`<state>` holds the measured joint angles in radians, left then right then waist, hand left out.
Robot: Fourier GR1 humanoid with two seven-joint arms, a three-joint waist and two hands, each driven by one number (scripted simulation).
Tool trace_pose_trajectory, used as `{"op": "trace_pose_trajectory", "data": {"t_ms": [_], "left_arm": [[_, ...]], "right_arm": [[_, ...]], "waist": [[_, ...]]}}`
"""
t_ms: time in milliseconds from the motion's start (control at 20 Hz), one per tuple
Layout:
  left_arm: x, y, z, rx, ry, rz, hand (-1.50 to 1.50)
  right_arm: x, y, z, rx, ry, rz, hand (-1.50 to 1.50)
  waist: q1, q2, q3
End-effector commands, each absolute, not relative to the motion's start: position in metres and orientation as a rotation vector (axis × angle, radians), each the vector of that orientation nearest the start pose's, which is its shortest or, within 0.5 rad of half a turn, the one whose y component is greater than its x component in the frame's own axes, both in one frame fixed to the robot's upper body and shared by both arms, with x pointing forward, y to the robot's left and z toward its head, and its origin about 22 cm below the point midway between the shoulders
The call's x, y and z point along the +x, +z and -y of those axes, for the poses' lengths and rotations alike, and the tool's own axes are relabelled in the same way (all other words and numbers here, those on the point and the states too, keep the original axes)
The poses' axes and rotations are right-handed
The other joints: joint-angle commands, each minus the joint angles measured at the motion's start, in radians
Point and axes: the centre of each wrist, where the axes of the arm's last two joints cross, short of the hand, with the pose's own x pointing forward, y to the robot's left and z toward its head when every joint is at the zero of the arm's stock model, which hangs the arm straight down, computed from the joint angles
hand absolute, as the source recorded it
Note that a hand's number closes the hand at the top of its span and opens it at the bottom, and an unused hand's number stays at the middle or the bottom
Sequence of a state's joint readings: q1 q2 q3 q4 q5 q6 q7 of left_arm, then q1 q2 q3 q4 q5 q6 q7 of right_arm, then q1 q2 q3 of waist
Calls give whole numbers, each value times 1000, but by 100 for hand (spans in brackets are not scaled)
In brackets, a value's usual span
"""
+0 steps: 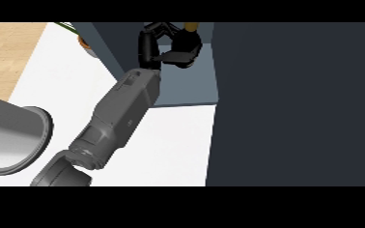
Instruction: Pick up the wine, place it into the cabinet and close the cabinet
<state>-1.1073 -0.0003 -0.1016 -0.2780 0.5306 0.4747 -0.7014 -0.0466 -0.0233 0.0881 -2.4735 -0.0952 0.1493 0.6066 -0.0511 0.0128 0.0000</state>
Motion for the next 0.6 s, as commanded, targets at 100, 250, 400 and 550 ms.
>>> {"op": "trace_pose_trajectory", "data": {"t_ms": [100, 250, 400, 550], "left_arm": [[429, 33, -103, 30, 261, 1841, 150], [432, 38, -100, 47, 264, 1810, 150], [438, 50, -98, 75, 270, 1830, 150], [433, 35, -105, 89, 279, 1825, 150]], "right_arm": [[140, 203, 212, 256, 277, 1944, -150], [140, 199, 214, 271, 273, 1939, -150], [149, 208, 205, 278, 285, 1916, -150], [145, 195, 214, 266, 295, 1928, -150]], "waist": [[-1, 5, -1], [-2, 4, 0], [-8, 10, -2], [-12, 9, 0]]}}
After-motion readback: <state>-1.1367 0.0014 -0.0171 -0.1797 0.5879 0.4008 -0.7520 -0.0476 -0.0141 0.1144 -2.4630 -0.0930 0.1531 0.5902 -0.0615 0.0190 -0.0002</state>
